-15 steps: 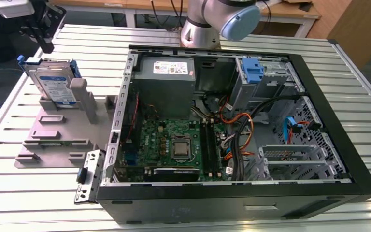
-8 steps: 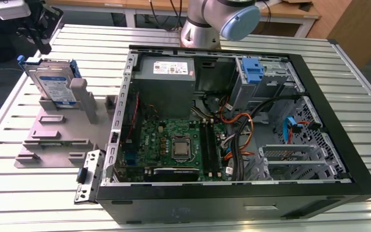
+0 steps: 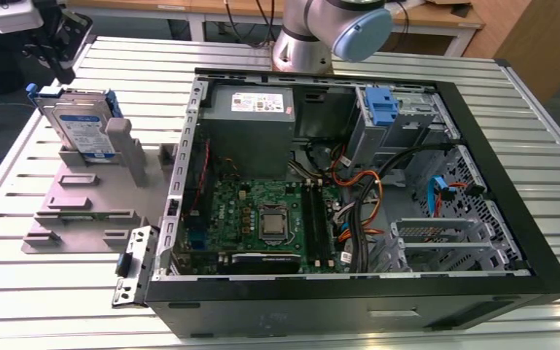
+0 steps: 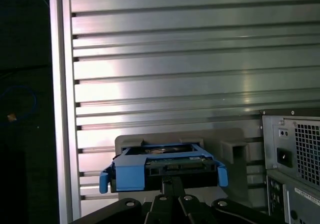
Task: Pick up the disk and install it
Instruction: 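Reach for the disk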
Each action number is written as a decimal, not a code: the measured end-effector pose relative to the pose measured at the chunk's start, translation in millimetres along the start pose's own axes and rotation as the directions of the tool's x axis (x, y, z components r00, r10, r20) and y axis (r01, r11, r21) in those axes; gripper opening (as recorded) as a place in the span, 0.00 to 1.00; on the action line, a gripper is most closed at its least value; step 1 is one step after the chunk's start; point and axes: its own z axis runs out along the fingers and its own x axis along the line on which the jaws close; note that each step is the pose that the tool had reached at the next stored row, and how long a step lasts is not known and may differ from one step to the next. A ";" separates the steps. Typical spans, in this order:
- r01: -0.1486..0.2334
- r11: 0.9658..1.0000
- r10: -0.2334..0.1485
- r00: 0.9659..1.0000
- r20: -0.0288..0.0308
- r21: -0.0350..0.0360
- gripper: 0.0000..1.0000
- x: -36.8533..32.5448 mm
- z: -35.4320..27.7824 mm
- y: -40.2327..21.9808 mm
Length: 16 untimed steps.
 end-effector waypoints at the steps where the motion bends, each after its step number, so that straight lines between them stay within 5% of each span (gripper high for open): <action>1: 0.000 1.000 0.000 1.000 0.000 0.000 0.11 0.3 0.4 -0.1; 16: 0.000 1.000 0.000 1.000 0.000 0.000 0.11 3.7 5.3 -1.3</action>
